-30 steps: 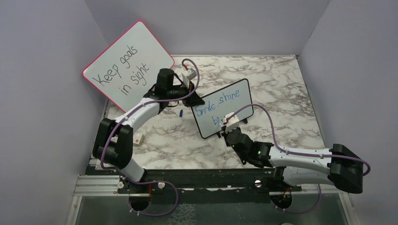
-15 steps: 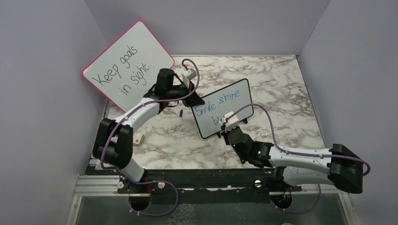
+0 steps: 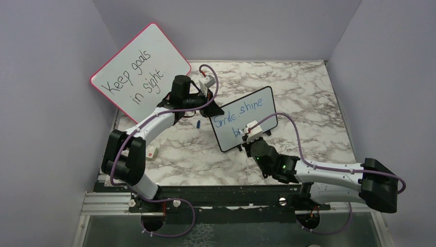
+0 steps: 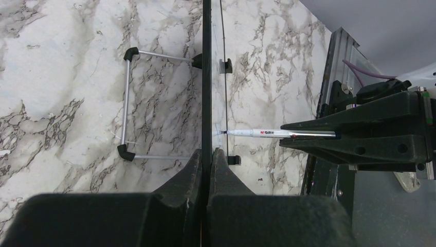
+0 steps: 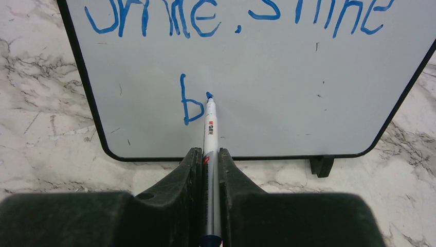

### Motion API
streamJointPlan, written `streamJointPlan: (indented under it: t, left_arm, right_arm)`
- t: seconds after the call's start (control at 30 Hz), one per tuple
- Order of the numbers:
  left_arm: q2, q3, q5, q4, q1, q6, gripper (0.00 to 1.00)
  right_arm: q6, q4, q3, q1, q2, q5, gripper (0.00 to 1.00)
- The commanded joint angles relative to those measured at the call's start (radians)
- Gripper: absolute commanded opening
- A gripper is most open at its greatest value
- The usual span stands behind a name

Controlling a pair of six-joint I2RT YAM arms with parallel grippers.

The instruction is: Write a sentence on the whiteboard

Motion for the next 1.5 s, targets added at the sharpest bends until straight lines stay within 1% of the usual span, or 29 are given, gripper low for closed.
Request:
streamJointPlan:
  t: [0.0,0.33,0.57,0.83,0.97,1.13,1.47]
  left_arm:
    - [0.004,-0.001,-0.04,-0.052,-0.015,0.079,0.0]
    - [0.005,0.0,-0.045,-0.054,-0.015,0.08,0.0]
    - [0.004,0.004,-0.052,-0.059,-0.015,0.08,0.0]
    - [0.01,0.011,-0.068,-0.069,-0.015,0.082,0.0]
    - [0.011,0.011,-0.069,-0.069,-0.015,0.082,0.0]
    - [0.009,0.009,-0.069,-0.069,-0.015,0.082,0.0]
    - [0.011,0.008,-0.069,-0.069,-0.015,0.081,0.0]
  right_arm:
    - [-0.002,0.038,-0.013,-0.022,0.004,0.038,0.01]
    - [0.033,-0.011,-0.017,-0.035,-0.016,0.058,0.01]
    - [0.055,-0.055,-0.008,-0.036,-0.032,0.032,0.01]
    - [0.08,-0.124,0.0,-0.036,-0.095,-0.011,0.01]
    - [0.068,-0.098,-0.017,-0.036,-0.129,-0.014,0.01]
    - [0.055,-0.077,-0.024,-0.036,-0.106,0.017,0.01]
    - [0.042,-0.011,-0.047,-0.049,-0.102,0.003,0.01]
